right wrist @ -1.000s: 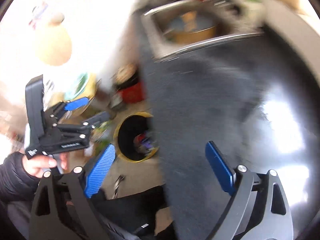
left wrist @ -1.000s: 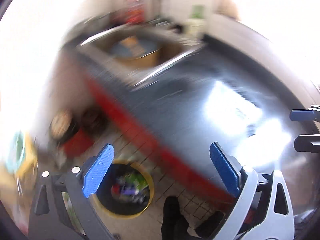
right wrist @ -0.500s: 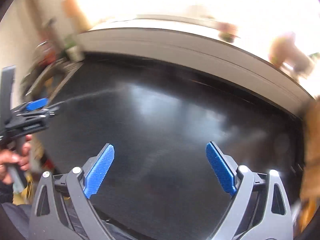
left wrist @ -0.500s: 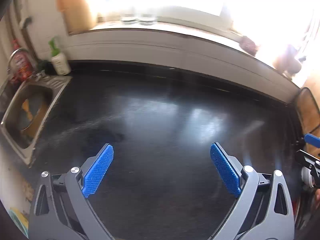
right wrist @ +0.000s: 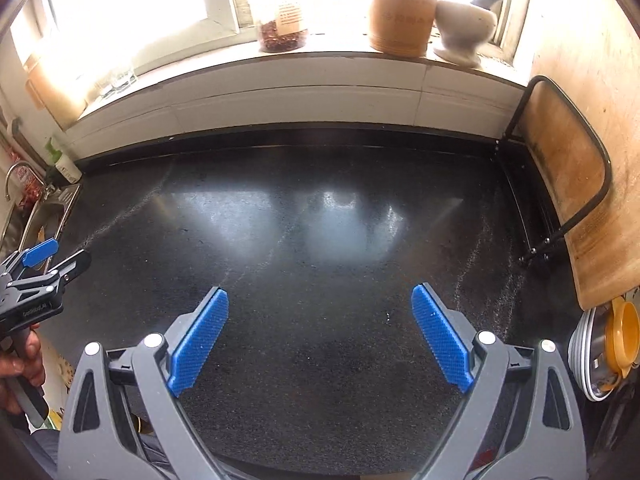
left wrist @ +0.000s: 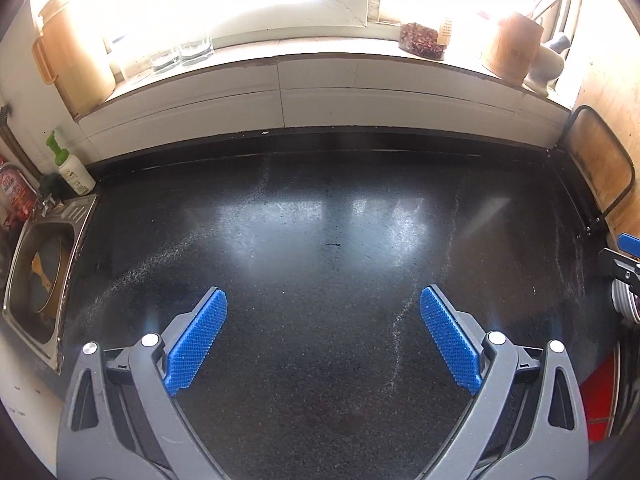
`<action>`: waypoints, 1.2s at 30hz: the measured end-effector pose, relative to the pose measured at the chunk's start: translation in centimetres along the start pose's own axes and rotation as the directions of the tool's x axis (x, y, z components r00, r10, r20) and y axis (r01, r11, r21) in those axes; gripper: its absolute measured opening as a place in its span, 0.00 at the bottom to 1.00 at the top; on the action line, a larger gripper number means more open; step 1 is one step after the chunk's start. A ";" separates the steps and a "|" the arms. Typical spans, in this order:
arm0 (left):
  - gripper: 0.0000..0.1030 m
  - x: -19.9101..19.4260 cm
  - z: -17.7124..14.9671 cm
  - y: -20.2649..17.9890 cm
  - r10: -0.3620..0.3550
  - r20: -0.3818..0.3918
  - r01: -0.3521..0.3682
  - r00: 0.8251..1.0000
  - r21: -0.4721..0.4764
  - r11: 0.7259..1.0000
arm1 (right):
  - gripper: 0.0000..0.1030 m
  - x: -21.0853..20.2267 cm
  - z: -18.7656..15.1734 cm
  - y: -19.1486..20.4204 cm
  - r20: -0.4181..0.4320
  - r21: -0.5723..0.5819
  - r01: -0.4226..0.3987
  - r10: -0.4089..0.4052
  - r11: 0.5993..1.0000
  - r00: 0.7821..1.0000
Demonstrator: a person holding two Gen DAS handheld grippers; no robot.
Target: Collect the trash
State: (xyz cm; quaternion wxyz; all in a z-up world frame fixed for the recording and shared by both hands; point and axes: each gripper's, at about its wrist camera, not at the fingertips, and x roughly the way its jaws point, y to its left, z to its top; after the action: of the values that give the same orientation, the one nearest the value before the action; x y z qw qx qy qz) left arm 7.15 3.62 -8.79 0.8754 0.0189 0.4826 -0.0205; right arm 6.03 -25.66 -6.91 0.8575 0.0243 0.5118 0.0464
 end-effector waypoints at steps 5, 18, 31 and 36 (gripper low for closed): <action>0.92 0.3 0.0 0.6 0.004 -0.009 -0.004 1.000 -0.016 1.000 | 0.87 -0.2 -0.1 -0.3 -0.008 0.002 0.002 -0.002 1.000 1.000; 0.92 0.3 -0.1 1.5 0.018 -0.021 -0.019 1.000 -0.022 1.000 | 0.87 0.1 0.5 0.5 -0.018 -0.002 -0.008 0.008 1.000 1.000; 0.92 0.5 -0.1 1.7 0.019 -0.026 -0.019 0.999 -0.021 1.000 | 0.87 0.1 0.8 0.7 -0.022 -0.002 -0.009 0.009 1.000 1.000; 0.92 0.8 0.1 1.7 0.019 -0.030 -0.020 0.999 -0.019 1.000 | 0.87 0.2 1.0 0.8 -0.024 -0.001 -0.009 0.009 1.000 1.000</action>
State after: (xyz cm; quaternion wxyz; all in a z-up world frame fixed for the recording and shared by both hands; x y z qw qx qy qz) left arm 7.73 5.33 -9.37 0.8685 0.0154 0.4954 -0.0069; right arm 6.99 -24.87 -6.48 0.8512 0.0255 0.5217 0.0509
